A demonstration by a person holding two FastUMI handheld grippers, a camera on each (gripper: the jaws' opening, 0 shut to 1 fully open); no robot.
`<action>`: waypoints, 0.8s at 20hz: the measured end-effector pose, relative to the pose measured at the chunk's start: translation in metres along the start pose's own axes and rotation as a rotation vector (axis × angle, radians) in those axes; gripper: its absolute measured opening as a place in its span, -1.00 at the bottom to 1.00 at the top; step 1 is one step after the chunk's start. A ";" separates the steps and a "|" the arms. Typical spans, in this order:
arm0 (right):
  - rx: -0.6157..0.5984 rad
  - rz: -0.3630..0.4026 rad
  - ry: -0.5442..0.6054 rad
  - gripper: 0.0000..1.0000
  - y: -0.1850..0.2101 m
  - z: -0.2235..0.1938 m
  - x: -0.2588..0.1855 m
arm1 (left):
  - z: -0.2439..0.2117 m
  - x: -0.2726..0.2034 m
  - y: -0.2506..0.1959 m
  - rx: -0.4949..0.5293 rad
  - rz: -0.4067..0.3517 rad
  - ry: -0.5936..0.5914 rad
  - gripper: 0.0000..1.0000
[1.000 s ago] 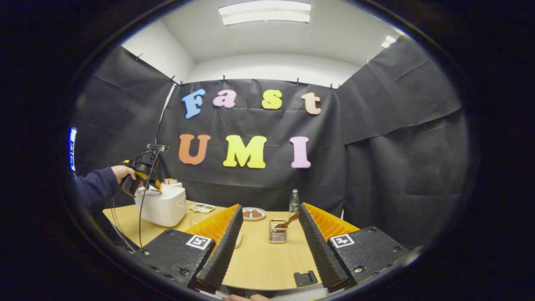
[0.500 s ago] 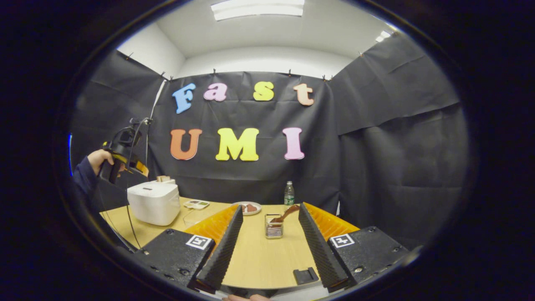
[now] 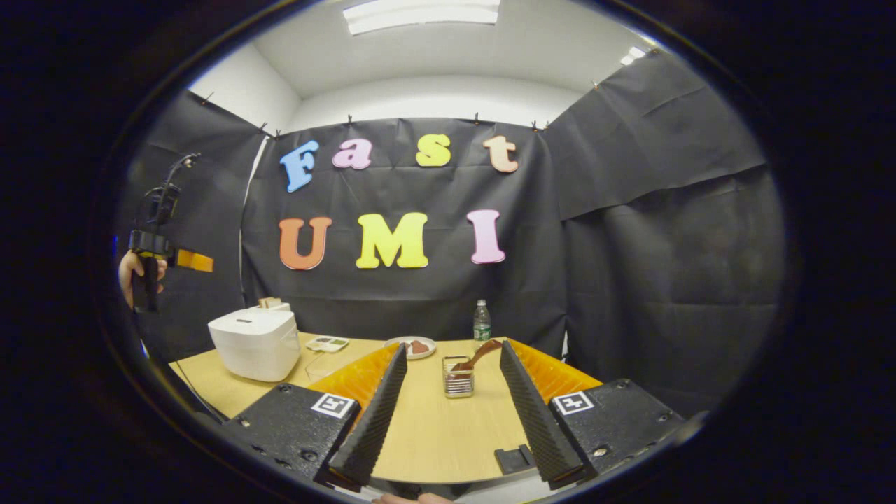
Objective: Close the left gripper, press the button to open the rice cooker; take a wooden spoon from the chopstick holder with the right hand, scoop a spoonful of rice and pour it into the rice cooker, then put the wooden spoon back into the chopstick holder.
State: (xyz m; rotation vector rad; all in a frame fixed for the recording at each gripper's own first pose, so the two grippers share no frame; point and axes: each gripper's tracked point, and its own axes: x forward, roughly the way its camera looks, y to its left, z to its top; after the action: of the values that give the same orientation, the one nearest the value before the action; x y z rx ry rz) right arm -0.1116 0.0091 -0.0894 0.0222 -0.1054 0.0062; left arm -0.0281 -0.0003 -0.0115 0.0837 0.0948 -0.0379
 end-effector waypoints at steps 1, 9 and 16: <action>0.000 0.007 0.002 0.67 0.004 -0.001 0.000 | 0.003 -0.011 0.003 -0.002 0.005 -0.024 0.91; 0.011 0.040 -0.004 0.67 0.019 -0.001 0.004 | -0.002 -0.079 -0.015 -0.027 -0.063 -0.153 0.92; 0.022 0.067 0.012 0.67 0.040 0.018 0.013 | -0.026 -0.105 -0.011 -0.008 -0.018 -0.188 0.92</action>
State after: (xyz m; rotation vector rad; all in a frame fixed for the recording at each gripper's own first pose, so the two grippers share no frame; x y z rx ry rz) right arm -0.1012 0.0490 -0.0690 0.0402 -0.0935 0.0747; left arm -0.1350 -0.0053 -0.0278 0.0713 -0.0925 -0.0629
